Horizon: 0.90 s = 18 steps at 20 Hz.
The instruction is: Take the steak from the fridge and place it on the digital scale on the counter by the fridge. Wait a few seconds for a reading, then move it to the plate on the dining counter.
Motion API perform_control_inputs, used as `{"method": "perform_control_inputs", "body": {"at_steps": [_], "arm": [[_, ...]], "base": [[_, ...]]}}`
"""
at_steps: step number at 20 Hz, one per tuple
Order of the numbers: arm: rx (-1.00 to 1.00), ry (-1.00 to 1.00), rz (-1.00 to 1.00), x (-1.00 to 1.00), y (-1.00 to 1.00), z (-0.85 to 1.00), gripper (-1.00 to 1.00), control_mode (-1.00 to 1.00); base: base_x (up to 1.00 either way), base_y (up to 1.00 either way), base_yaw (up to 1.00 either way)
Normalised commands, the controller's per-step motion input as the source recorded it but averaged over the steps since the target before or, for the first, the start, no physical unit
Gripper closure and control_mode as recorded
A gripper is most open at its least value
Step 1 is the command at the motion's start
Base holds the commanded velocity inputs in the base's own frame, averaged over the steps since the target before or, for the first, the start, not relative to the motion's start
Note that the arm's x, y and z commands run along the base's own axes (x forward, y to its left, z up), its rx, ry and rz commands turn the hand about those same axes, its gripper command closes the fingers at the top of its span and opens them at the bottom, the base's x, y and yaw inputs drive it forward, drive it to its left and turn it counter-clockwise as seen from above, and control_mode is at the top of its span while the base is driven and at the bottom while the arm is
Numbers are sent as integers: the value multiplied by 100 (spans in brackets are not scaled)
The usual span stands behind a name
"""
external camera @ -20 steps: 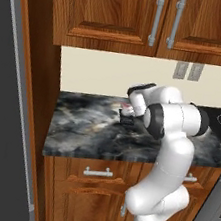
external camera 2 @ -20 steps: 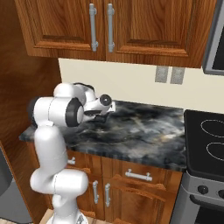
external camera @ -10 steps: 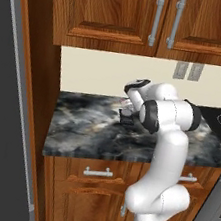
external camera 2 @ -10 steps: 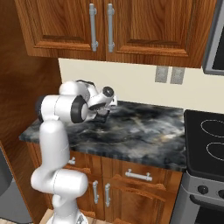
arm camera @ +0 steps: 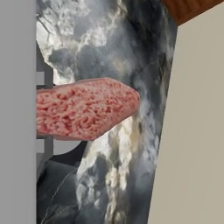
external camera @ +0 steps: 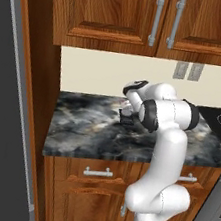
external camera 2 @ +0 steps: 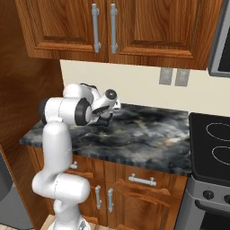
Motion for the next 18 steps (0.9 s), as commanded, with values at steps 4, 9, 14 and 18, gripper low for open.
{"method": "perform_control_inputs", "body": {"at_steps": [4, 9, 14, 18], "arm": [[-3, -1, 0, 0, 0, -8, 100, -100], [-4, 0, 0, 0, 0, -12, 100, -100], [-4, 0, 0, 0, 0, -17, 100, -100], [-2, 0, 0, 0, 0, -10, 100, -100]], "base": [[0, 0, 0], [0, 0, 0], [0, 0, 0], [0, 0, 0]]}}
